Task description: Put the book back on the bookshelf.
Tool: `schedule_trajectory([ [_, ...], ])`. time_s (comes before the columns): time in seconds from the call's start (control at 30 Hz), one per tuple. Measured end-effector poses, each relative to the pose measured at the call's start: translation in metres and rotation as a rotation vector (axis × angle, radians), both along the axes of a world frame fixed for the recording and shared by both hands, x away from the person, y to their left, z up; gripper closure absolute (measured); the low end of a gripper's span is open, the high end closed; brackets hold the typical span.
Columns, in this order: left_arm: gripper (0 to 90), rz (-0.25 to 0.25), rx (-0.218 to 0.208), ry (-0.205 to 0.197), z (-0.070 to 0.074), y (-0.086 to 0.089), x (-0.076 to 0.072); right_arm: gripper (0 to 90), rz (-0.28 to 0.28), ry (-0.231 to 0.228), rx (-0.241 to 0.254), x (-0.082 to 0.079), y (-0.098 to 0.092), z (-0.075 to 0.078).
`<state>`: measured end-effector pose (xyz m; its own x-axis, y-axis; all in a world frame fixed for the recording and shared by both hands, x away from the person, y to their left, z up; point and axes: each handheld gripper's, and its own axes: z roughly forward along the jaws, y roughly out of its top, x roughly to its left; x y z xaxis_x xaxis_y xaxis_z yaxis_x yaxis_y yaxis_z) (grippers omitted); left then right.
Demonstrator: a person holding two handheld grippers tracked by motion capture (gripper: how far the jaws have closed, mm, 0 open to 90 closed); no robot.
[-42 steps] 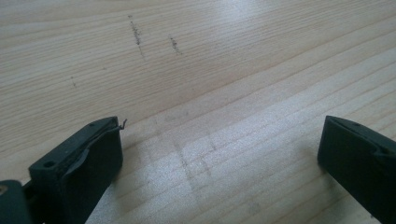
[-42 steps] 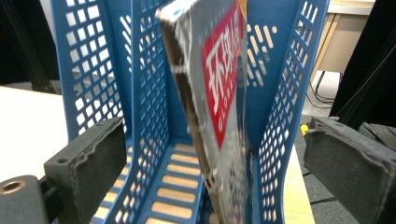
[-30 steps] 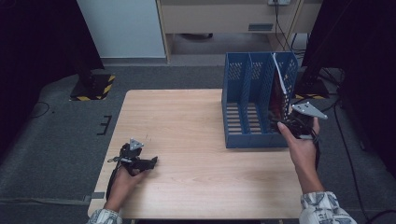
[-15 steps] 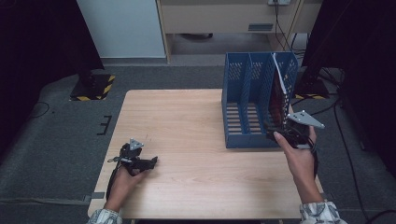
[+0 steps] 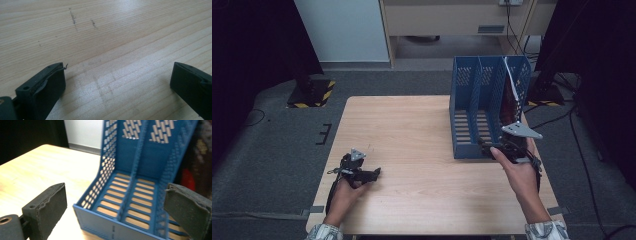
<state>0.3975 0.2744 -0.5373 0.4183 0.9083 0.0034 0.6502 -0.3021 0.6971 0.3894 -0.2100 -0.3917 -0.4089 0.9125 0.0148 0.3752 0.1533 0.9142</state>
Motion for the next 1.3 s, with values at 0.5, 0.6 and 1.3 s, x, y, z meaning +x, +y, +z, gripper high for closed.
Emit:
schedule_trajectory([
  [0.5, 0.0, 0.004, 0.001, 0.0, 0.0, 0.0, 0.0, 5.0, 0.113, 0.018, -0.017, 0.012, 0.046, 0.001],
  [0.6, 0.0, 0.005, 0.0, 0.0, 0.0, 0.0, 0.0, 5.3, 0.129, 0.023, -0.017, 0.014, 0.052, -0.002],
  [1.3, 0.0, 0.01, 0.0, 0.0, 0.0, -0.001, 0.0, 7.5, 0.223, 0.03, -0.041, 0.009, 0.097, -0.007],
])
